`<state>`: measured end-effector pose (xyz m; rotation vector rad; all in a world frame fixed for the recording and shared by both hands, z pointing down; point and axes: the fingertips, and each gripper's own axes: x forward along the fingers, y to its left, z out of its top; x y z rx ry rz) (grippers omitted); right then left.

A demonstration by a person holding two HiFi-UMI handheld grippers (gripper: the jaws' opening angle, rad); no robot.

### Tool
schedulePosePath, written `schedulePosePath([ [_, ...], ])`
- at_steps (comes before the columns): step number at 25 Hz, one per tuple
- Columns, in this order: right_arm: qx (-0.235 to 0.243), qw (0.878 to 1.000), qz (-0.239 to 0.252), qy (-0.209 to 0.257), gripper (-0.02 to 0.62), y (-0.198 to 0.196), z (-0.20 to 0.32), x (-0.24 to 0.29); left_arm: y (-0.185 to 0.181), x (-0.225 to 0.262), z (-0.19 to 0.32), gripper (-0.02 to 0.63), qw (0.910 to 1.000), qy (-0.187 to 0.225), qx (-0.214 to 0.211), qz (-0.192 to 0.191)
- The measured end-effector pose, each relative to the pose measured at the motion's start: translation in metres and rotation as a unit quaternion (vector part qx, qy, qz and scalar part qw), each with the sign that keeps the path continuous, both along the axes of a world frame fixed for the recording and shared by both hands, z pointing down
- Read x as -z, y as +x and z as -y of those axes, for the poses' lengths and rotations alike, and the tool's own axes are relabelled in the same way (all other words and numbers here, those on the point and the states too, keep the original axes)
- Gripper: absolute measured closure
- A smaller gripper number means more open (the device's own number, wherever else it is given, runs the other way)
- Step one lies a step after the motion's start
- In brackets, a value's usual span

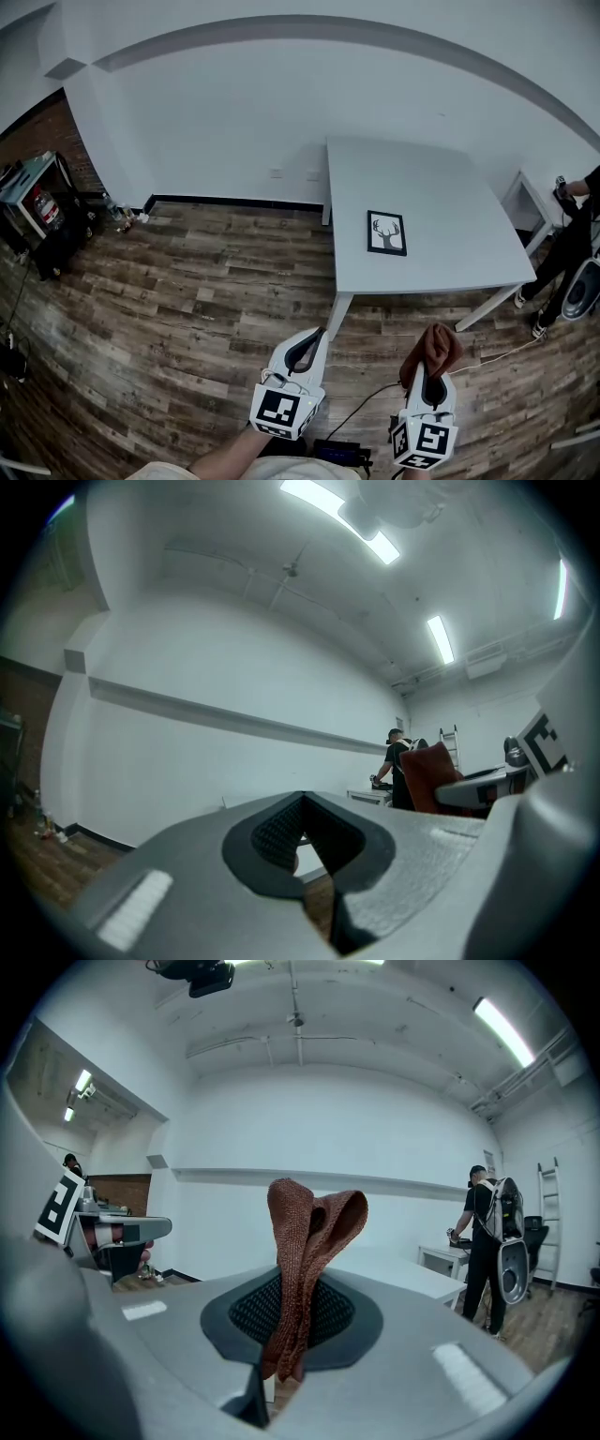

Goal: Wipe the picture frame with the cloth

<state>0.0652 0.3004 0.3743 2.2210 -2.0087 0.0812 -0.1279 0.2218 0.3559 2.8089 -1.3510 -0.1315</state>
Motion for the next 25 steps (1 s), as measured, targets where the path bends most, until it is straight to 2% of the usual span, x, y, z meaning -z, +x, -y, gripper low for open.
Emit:
schedulePosePath([
  [7,-0.012,1.0,-0.003,0.002,0.534,-0.016,0.049,0.004,-0.02,0.001,0.053,0.606,1.0,-0.001,-0.003,-0.007],
  [14,-0.027,1.0,-0.006,-0.002,0.534,-0.014,0.073,0.007,-0.019,0.007,0.087,0.606,0.9998,-0.004,-0.01,-0.014],
  [25,-0.025,1.0,0.005,0.002,0.534,0.015,0.126,0.0,0.013,0.002,0.135,0.606,0.9999,-0.001,-0.015,-0.004],
])
